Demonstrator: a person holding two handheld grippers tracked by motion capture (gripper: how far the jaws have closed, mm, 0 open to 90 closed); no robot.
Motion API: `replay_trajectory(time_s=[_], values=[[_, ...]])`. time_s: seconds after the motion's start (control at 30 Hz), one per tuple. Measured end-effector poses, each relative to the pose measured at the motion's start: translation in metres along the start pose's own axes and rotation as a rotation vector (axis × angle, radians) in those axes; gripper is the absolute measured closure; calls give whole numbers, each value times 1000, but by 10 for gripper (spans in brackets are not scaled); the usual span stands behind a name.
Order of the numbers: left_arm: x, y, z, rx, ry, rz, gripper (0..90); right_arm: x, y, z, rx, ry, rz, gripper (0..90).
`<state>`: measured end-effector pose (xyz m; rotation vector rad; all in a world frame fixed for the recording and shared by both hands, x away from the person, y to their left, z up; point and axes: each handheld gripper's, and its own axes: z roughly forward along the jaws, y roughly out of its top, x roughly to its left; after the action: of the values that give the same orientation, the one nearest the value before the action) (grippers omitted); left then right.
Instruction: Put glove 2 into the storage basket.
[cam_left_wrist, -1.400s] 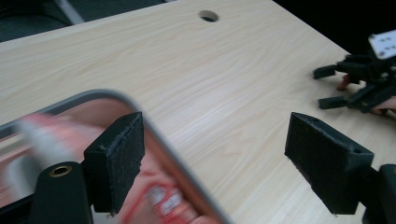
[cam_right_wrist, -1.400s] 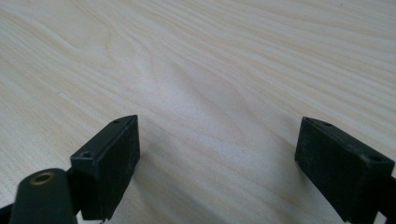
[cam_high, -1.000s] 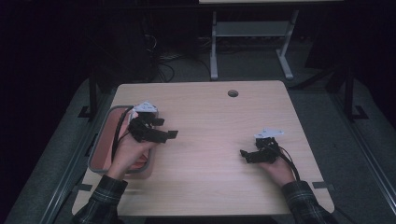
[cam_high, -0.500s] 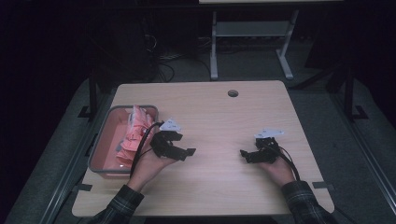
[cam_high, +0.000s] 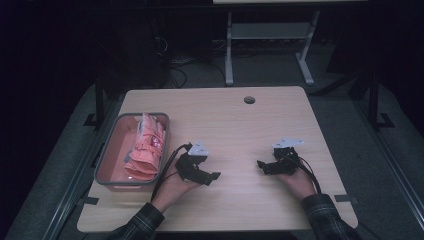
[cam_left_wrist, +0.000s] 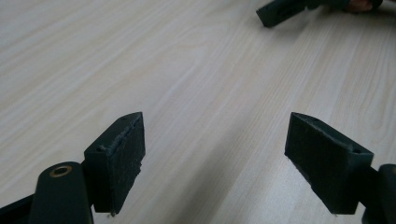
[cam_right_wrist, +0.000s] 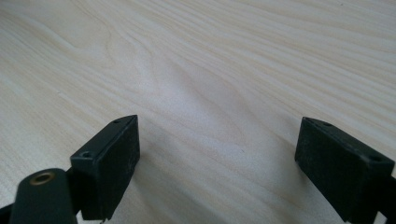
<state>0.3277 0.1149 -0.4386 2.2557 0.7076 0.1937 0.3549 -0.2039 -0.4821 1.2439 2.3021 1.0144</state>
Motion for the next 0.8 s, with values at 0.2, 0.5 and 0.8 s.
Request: replay_trajectory(time_s=[0.2, 0.5, 0.8], values=[[-9, -5, 19, 42, -1, 42, 185, 0, 0, 0, 1, 0, 0, 132], [-19, -14, 36, 46, 11, 95, 141, 0, 0, 0, -2, -1, -4, 132], [-22, -20, 39, -17, -12, 110, 128, 0, 0, 0, -1, -2, -2, 132]])
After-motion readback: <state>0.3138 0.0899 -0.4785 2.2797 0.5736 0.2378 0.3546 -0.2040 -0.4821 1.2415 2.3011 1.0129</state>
